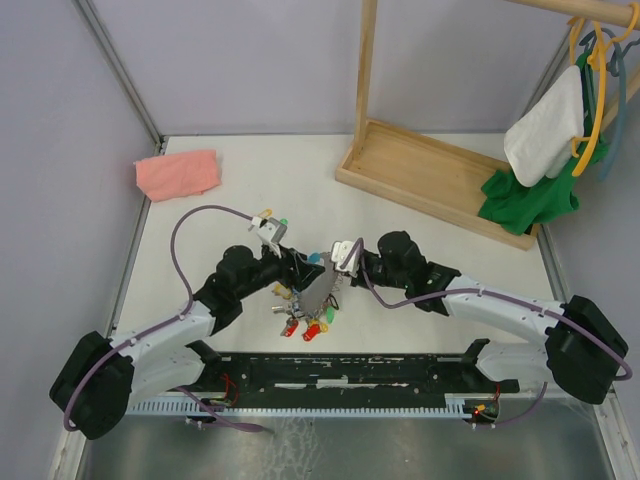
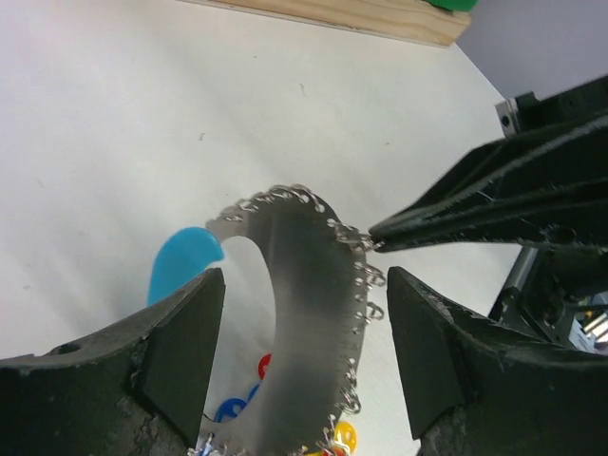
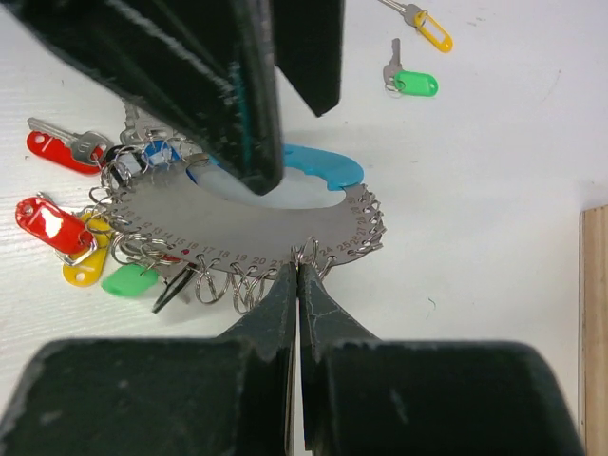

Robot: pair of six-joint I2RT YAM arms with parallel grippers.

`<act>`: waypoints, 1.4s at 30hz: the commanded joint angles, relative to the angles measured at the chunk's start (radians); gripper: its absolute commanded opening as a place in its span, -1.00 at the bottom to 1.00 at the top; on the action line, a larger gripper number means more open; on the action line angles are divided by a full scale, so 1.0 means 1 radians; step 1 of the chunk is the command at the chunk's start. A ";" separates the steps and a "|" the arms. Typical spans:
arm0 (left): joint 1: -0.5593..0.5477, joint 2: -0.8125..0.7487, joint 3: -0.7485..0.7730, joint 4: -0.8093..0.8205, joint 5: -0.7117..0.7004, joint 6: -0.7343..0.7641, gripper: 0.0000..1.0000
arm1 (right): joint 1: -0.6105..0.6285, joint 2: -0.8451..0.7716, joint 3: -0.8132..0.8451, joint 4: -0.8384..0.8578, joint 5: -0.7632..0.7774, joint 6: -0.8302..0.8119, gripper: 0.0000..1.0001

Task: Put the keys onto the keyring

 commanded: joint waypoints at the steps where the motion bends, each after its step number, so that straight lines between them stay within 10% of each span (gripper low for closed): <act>1: 0.023 0.039 0.009 0.106 -0.035 0.062 0.47 | -0.001 0.002 0.056 -0.010 -0.047 -0.070 -0.99; 13: 0.024 0.108 -0.161 0.572 0.058 0.553 0.56 | -0.001 0.015 0.097 -0.087 -0.104 -0.221 -0.99; 42: 0.023 0.297 -0.013 0.430 0.485 0.884 -0.16 | -0.001 0.015 0.117 -0.133 -0.167 -0.250 -0.99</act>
